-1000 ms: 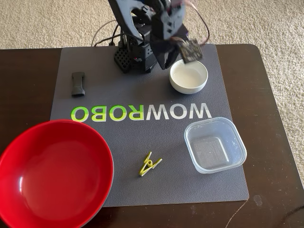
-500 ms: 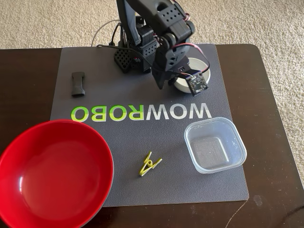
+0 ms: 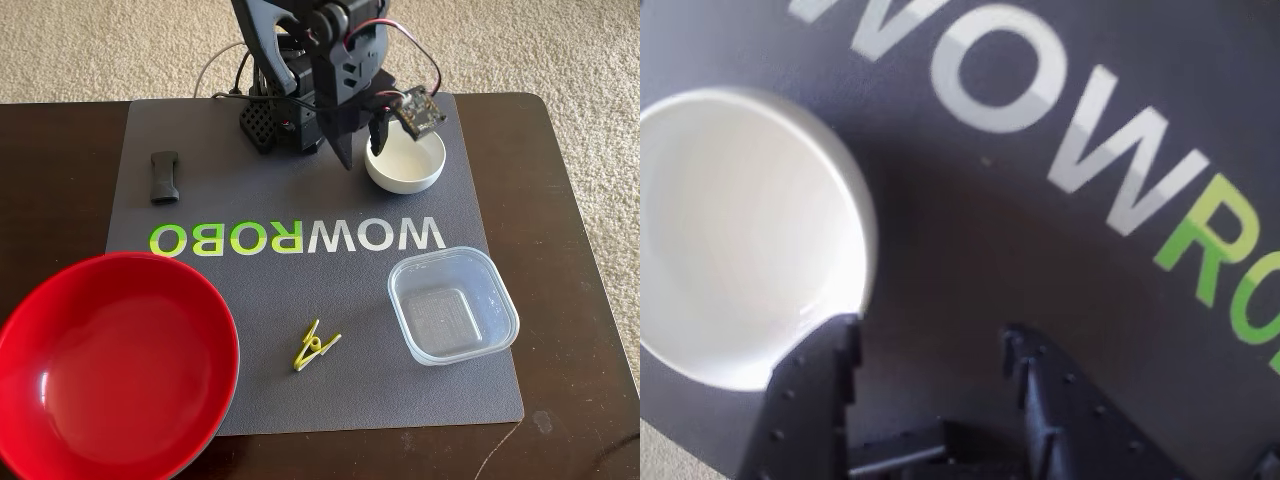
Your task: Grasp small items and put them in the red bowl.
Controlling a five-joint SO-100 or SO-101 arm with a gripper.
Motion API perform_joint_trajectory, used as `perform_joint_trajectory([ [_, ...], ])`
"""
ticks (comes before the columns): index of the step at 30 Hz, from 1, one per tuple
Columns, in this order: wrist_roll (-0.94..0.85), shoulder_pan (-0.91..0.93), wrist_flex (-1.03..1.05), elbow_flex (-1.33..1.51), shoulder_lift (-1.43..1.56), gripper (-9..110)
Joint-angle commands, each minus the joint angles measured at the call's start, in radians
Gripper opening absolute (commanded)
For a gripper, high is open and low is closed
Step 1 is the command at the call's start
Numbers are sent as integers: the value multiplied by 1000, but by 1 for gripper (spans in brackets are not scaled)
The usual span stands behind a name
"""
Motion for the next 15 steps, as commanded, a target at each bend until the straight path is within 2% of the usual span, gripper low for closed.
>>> perform_joint_trajectory([
  [1, -75, -97, -126, 133, -9, 20],
  [5, -169, -229, -242, 245, -3, 21],
  [11, -241, -238, -344, 255, -75, 20],
  [12, -255, -221, -357, 253, -81, 16],
  [14, -287, -183, -368, 242, -112, 0],
  [15, -305, -156, -380, 236, -132, 0],
])
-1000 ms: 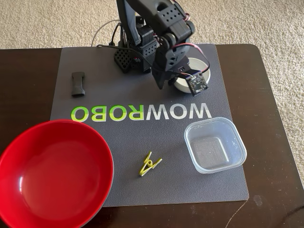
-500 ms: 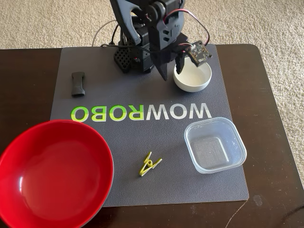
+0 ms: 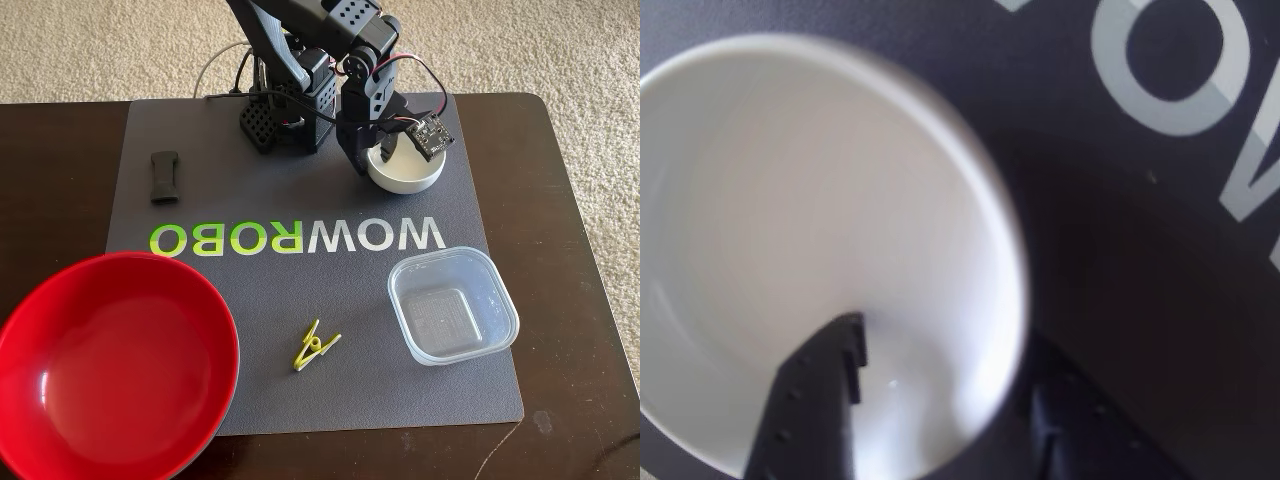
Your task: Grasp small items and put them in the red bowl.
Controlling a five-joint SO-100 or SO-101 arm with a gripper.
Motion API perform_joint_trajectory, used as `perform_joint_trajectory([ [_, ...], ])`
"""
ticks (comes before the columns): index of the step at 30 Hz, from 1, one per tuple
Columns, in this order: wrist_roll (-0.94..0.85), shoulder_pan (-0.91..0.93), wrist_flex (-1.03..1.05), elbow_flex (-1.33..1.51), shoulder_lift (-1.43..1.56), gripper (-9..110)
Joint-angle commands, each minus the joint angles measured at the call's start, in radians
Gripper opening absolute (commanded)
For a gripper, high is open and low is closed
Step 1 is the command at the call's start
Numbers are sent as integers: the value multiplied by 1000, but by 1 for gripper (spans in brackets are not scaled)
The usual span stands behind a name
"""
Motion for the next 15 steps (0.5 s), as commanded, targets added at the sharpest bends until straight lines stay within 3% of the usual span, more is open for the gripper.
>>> perform_joint_trajectory([
  [1, -44, 83, -20, -32, -64, 0],
  [7, -135, 357, -61, -95, -43, 0],
  [15, -258, 640, 3, -101, 385, 0],
])
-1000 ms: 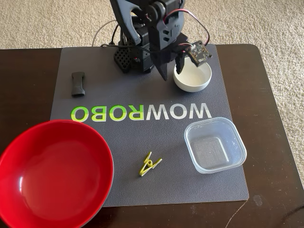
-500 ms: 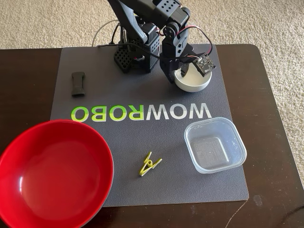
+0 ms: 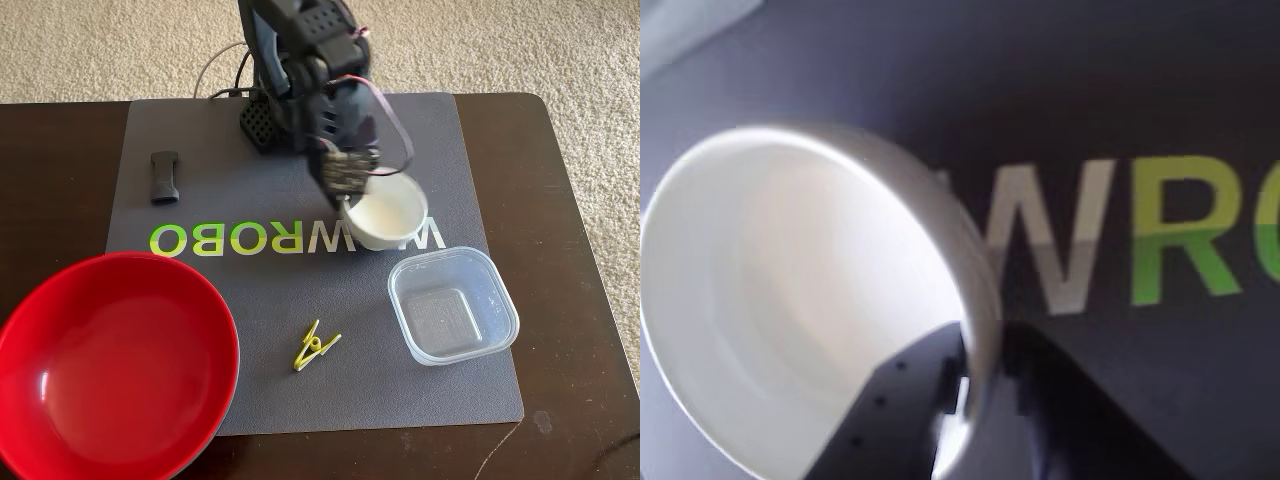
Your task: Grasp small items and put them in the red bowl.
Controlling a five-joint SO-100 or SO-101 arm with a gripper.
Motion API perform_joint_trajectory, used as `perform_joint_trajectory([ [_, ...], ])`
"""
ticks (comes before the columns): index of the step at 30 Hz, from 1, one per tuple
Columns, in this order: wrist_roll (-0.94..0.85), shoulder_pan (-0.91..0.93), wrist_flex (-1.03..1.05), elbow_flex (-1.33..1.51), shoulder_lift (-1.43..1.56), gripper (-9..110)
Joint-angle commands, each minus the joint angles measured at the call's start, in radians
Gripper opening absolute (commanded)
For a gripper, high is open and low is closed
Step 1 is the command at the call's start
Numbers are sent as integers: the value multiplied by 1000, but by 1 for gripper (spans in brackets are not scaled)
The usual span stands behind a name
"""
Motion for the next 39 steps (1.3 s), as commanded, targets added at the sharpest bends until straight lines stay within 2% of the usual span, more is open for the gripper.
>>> perform_joint_trajectory([
  [1, -48, 106, 14, -29, 241, 0],
  [6, -95, 216, 12, 28, 572, 0],
  [9, -89, 341, -63, 40, 603, 0],
  [13, -115, 561, -331, -29, 282, 0],
  [17, -216, 715, -379, -445, -299, 0],
  [25, -348, 848, 15, -1397, -1046, 0],
  [33, -336, 908, 301, -2062, -1707, 0],
  [37, -301, 904, 529, -2569, -2074, 0],
  [39, -276, 885, 558, -2611, -2117, 0],
])
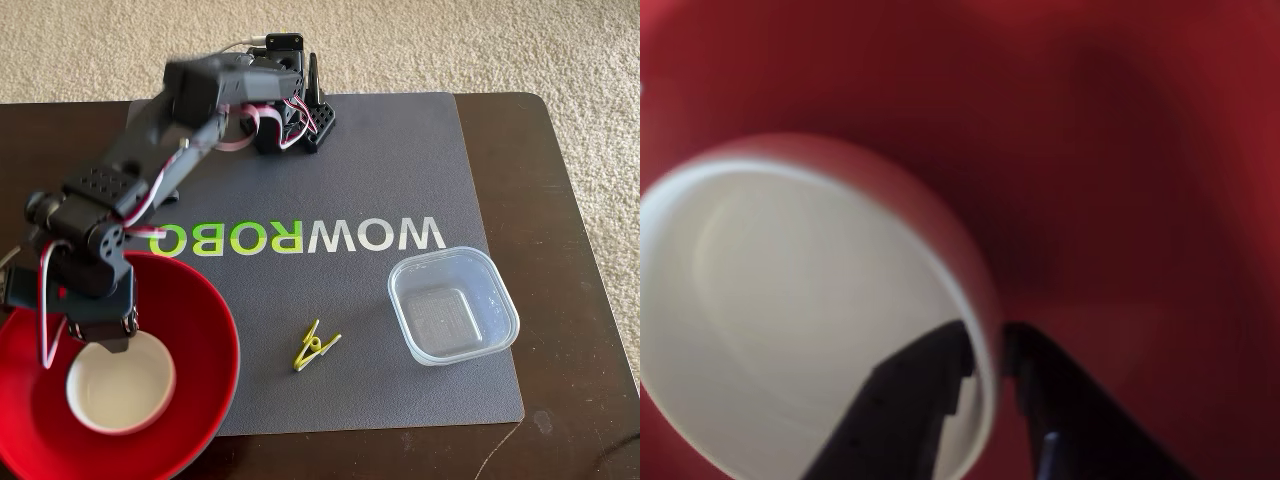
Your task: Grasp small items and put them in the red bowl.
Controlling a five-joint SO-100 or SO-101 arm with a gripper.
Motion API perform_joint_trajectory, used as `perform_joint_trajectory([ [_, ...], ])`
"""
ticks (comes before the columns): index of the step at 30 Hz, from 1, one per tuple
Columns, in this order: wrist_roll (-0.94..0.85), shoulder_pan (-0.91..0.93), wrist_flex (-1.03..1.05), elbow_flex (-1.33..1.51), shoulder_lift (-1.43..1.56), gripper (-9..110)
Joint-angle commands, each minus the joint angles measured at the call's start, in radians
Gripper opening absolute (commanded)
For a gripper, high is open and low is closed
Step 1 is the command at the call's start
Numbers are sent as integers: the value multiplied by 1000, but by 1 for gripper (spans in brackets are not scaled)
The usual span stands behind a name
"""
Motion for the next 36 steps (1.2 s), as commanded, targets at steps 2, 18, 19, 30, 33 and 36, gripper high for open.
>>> perform_joint_trajectory([
  [2, 52, -40, 92, -224, -94, 0],
  [18, 221, -178, 127, 258, 707, 42],
  [19, 249, -238, 127, 354, 781, 41],
  [30, 595, -767, 124, 689, 781, 32],
  [33, 626, -807, 121, 690, 678, 32],
  [36, 635, -831, 121, 693, 583, 32],
])
